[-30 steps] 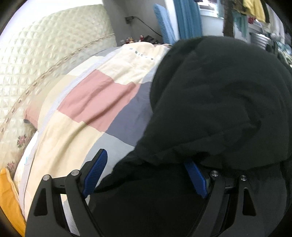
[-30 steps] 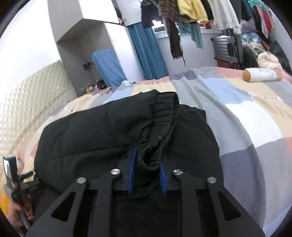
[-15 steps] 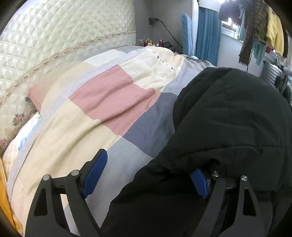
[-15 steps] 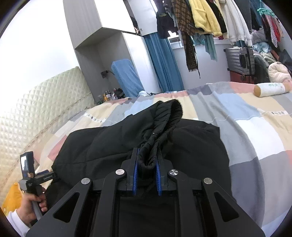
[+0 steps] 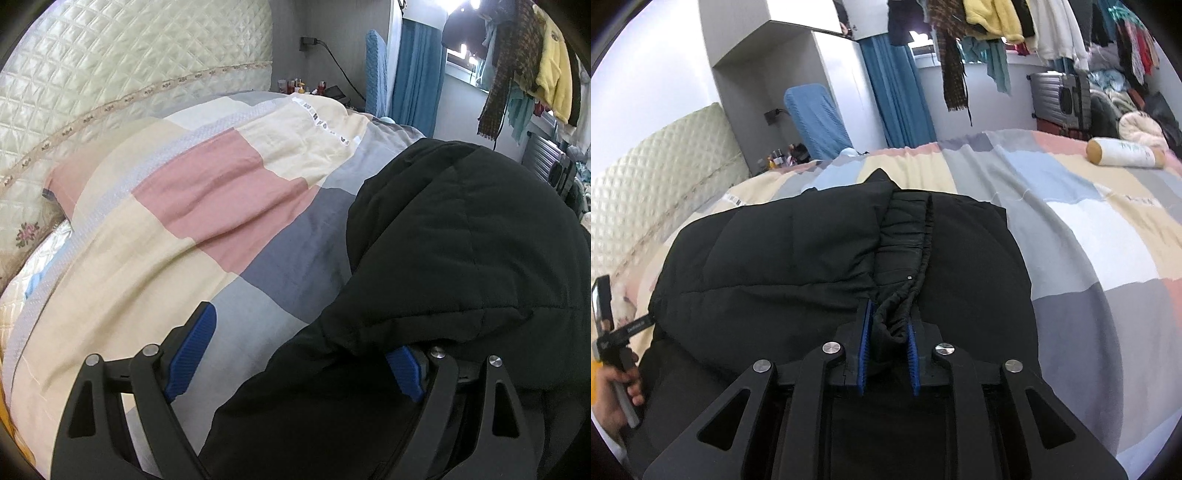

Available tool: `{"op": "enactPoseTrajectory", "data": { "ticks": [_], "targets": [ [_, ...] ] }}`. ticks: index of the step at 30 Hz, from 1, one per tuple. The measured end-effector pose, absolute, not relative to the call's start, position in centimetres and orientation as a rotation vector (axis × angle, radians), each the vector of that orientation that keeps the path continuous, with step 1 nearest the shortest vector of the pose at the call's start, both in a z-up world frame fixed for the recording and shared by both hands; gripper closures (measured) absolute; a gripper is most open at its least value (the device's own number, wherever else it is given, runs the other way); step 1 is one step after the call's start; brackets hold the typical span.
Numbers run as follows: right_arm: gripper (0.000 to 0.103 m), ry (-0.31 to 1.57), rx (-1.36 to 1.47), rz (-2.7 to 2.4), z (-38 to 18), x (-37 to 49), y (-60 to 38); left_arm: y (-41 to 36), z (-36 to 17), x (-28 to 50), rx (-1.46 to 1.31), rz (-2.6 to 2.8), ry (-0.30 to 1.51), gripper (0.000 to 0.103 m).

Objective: Fold large clothes

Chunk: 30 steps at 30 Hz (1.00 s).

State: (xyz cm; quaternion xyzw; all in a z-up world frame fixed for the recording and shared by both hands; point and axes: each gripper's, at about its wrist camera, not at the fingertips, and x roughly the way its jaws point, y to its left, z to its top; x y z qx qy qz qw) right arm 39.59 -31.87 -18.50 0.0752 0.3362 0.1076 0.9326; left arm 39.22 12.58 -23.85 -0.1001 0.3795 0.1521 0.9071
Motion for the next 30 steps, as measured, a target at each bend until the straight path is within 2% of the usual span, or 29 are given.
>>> {"op": "enactPoseTrajectory", "data": {
  "ticks": [1,2,4,7,8,9,14,19,30],
  "targets": [
    [0.079,0.689,0.139,0.219,-18.4,39.1,-31.8,12.7,-23.8,39.2,-0.215,0.311,0.787,0.016],
    [0.070,0.689,0.118,0.216,-18.3,38.7,-31.7,12.7,-23.8,39.2,-0.219,0.308,0.786,0.016],
    [0.064,0.686,0.070,0.219,-18.0,37.8,-31.6,12.6,-23.8,39.1,-0.217,0.306,0.787,0.016],
    [0.041,0.673,-0.015,0.213,-17.8,36.1,-31.8,12.5,-23.8,39.1,-0.203,0.307,0.788,0.016],
    [0.029,0.675,-0.039,0.195,-17.9,35.8,-31.9,12.4,-23.8,39.1,-0.202,0.307,0.788,0.016],
    [0.025,0.682,-0.066,0.170,-18.1,35.5,-32.1,12.4,-23.8,39.1,-0.202,0.307,0.787,0.016],
    [0.021,0.750,-0.186,0.090,-21.2,35.6,-32.9,12.2,-23.8,39.0,-0.183,0.307,0.788,0.016],
    [0.021,0.814,-0.166,0.032,-23.7,37.2,-34.0,12.0,-23.8,39.0,-0.167,0.312,0.786,0.016],
    [0.021,0.741,0.082,-0.034,-21.9,39.8,-36.5,12.3,-23.8,39.1,-0.188,0.299,0.777,0.016]
  ]
}}
